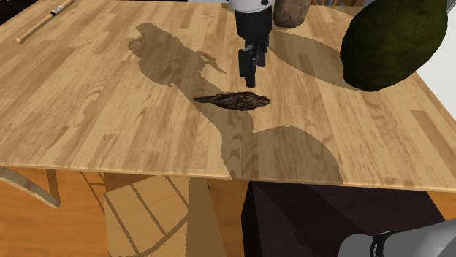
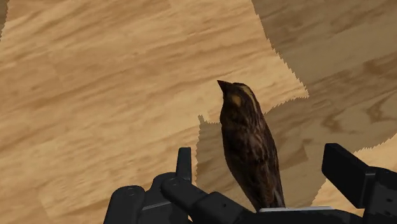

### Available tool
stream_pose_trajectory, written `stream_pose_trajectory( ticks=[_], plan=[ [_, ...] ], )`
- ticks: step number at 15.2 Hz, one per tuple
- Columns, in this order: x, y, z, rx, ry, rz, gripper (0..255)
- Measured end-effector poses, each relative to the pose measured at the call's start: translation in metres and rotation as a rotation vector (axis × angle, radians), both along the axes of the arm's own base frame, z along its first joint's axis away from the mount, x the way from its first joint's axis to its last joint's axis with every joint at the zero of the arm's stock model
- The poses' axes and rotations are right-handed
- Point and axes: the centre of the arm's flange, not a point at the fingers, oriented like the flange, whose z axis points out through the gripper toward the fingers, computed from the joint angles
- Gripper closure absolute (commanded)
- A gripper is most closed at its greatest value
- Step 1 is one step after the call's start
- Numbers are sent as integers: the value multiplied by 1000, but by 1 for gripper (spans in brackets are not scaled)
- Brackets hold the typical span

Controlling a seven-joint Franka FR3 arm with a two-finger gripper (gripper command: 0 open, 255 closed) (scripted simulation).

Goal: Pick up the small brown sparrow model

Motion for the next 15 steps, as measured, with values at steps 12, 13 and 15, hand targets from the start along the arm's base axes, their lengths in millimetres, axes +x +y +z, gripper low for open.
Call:
stream_pose_trajectory(
  ticks=[12, 13, 15],
  plan=[
    [-6, 67, -79, -13, 19, 247, 0],
    [-5, 67, -85, -13, 19, 247, 0],
    [-5, 67, -88, -13, 19, 247, 255]
  ],
)
